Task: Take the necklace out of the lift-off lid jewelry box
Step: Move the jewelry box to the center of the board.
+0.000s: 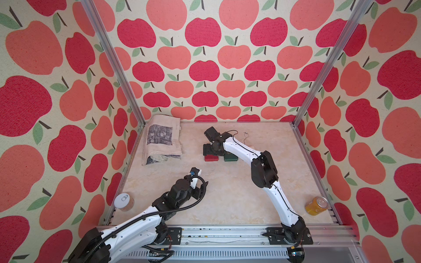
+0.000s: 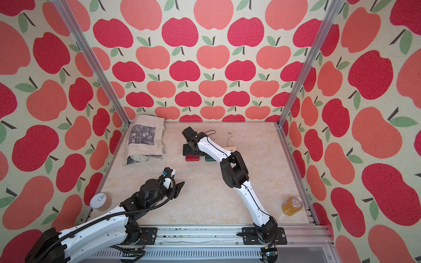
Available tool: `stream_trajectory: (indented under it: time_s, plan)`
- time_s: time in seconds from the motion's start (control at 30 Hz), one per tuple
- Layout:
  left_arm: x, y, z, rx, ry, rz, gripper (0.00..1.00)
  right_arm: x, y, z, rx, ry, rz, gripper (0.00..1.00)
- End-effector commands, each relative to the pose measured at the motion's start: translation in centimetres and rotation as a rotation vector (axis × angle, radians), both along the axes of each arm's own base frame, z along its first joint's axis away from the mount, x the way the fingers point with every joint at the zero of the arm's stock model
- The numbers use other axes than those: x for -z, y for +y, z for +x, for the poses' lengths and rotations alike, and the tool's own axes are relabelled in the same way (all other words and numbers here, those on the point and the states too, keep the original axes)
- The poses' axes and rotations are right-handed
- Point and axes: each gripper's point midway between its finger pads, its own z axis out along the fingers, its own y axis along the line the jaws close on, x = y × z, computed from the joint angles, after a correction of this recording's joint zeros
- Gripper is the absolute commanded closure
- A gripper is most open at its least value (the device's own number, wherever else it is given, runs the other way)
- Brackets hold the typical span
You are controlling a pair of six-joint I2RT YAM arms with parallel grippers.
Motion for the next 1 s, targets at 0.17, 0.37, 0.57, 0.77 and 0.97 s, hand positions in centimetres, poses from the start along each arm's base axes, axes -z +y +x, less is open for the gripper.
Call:
stream_trajectory:
  time_s: [0.17, 0.37, 0.57, 0.77, 0.97]
  plan:
    - [-0.8, -0.2, 0.4, -0.007, 0.005, -0.007, 0.23, -2.6, -0.5, 0.6, -0.041, -0.042, -0.013, 0.01]
    - [-2.6, -0.6, 0.9, -0.005, -0.017, -0.026, 0.19, -6.0, -0.8, 0.7, -0.059, -0.094, 0.003, 0.01]
    - [-3.5, -0.7, 1.3, -0.003, -0.029, -0.015, 0.17, -10.7, -1.6, 0.0, -0.111, -0.186, 0.014, 0.01]
    - [-5.3, -0.9, 2.2, -0.02, -0.086, -0.021, 0.14, -15.1, -5.0, -2.8, -0.284, -0.348, -0.005, 0.01]
    - [-7.5, -2.2, 3.8, 0.037, -0.161, 0.009, 0.07, -17.9, -12.9, -6.1, -0.262, -0.44, -0.043, 0.01]
